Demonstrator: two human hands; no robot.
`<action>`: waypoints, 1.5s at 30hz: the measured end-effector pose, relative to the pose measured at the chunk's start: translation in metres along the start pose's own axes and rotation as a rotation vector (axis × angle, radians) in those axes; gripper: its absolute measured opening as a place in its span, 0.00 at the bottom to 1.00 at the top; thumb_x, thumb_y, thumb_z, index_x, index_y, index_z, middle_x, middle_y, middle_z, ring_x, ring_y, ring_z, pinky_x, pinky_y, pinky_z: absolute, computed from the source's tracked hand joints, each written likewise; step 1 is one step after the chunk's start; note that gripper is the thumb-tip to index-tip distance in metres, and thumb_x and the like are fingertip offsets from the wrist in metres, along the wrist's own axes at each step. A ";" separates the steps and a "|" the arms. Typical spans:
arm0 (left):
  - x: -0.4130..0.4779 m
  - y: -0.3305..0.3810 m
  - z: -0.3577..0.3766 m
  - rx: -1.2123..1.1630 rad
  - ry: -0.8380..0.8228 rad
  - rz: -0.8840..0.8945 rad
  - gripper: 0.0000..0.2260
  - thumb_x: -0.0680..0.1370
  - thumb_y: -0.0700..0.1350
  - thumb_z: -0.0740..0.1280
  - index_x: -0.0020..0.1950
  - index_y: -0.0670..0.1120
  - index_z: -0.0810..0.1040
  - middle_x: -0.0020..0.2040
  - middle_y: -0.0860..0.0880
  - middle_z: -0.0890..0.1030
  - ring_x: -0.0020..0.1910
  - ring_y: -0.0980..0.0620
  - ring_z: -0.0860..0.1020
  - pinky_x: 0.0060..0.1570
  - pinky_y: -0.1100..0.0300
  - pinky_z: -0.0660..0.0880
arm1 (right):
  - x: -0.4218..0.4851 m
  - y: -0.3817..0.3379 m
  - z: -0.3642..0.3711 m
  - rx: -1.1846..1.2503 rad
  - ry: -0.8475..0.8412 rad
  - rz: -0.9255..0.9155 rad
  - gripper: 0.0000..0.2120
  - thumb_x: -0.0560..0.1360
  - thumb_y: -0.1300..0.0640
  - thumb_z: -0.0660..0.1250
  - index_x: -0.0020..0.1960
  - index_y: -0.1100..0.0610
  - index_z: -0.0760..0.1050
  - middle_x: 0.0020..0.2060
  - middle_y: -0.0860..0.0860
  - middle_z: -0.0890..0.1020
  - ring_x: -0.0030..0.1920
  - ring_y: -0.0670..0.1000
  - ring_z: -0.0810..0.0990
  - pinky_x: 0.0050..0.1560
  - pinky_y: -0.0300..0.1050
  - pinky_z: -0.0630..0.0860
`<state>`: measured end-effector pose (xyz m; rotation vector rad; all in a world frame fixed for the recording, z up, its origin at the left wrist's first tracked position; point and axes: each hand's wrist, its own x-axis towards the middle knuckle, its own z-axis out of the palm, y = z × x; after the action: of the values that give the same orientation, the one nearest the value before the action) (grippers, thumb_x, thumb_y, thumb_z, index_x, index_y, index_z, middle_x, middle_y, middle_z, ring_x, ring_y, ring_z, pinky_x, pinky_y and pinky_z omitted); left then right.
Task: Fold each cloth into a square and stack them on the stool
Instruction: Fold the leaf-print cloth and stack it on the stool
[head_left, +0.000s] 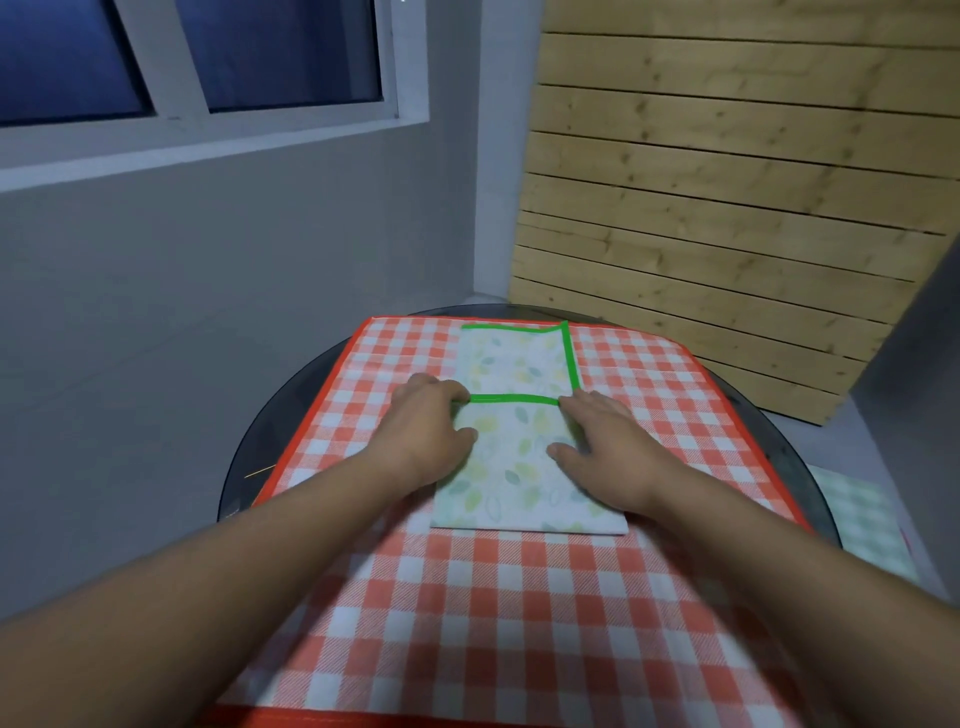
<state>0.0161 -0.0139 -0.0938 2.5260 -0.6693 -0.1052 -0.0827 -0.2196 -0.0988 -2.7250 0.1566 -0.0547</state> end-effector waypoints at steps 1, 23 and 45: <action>-0.003 0.001 -0.002 0.037 0.025 0.062 0.18 0.78 0.49 0.69 0.68 0.50 0.76 0.69 0.49 0.71 0.69 0.48 0.68 0.68 0.54 0.67 | -0.003 -0.001 -0.002 0.007 0.011 -0.008 0.19 0.78 0.45 0.63 0.66 0.51 0.70 0.65 0.49 0.71 0.72 0.56 0.62 0.69 0.50 0.63; -0.059 -0.007 -0.021 0.070 -0.284 0.422 0.18 0.72 0.60 0.74 0.59 0.56 0.80 0.62 0.58 0.77 0.61 0.59 0.73 0.65 0.59 0.71 | -0.083 0.000 -0.006 -0.079 0.044 -0.279 0.08 0.81 0.46 0.59 0.51 0.47 0.75 0.68 0.41 0.74 0.68 0.42 0.72 0.65 0.40 0.72; -0.089 0.041 -0.071 -0.776 -0.016 0.243 0.09 0.77 0.49 0.71 0.42 0.46 0.86 0.41 0.49 0.86 0.41 0.53 0.84 0.39 0.61 0.80 | -0.098 -0.031 -0.058 0.831 0.350 -0.069 0.04 0.75 0.58 0.72 0.45 0.59 0.82 0.36 0.51 0.84 0.38 0.48 0.82 0.42 0.46 0.78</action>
<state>-0.0657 0.0313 -0.0169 1.6944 -0.7545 -0.2444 -0.1800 -0.2033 -0.0351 -1.8703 0.1045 -0.4995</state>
